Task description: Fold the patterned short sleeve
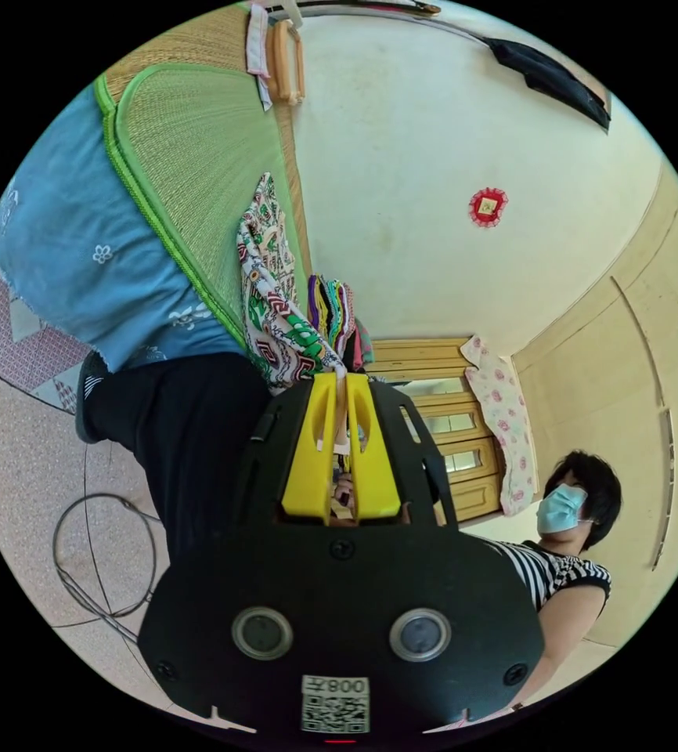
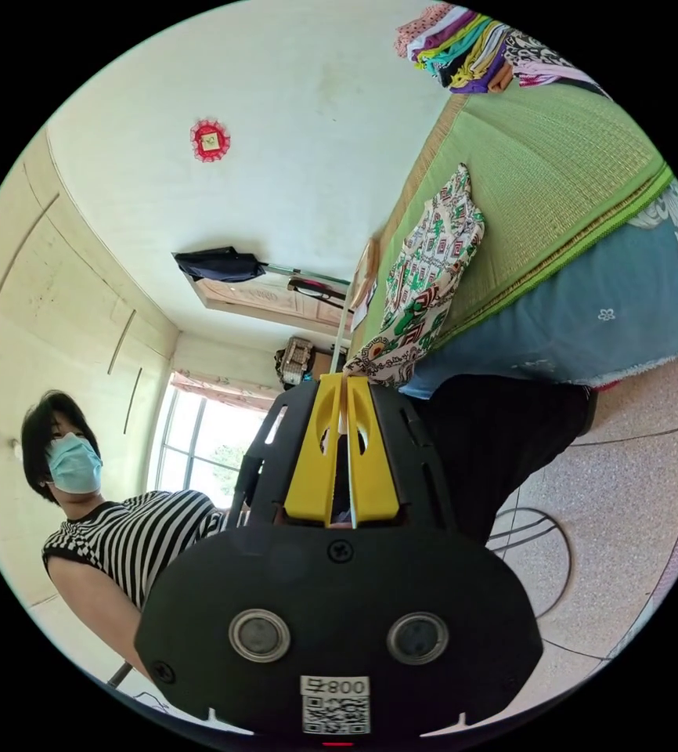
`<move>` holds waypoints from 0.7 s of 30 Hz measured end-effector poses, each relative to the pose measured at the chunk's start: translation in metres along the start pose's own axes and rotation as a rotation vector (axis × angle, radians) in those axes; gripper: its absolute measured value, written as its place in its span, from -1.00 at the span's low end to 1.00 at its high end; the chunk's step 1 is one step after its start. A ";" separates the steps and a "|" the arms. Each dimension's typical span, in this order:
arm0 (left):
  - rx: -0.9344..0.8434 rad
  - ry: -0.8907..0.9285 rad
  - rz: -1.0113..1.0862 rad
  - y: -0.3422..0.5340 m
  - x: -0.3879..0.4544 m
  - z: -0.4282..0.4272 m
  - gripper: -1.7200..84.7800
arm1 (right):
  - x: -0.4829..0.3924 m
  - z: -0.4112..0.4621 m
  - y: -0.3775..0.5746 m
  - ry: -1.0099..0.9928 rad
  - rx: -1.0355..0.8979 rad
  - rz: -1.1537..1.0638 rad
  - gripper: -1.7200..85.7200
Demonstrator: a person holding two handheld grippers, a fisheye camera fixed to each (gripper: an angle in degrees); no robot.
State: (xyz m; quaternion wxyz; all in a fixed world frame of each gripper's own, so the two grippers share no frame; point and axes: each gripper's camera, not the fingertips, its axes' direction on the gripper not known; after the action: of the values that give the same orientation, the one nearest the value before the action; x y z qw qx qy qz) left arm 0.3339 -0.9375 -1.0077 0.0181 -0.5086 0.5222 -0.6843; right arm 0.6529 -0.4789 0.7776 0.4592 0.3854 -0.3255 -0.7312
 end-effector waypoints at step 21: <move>0.002 0.135 0.071 0.072 0.033 -0.098 -0.91 | -0.005 -0.070 0.113 -0.055 0.047 0.004 -0.95</move>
State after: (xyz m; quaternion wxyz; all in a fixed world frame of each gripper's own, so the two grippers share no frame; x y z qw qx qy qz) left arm 0.2117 -0.9200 -1.0321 0.0074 -0.4423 0.5394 -0.7165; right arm 0.7618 -0.5241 0.8384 0.4424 0.3751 -0.3559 -0.7327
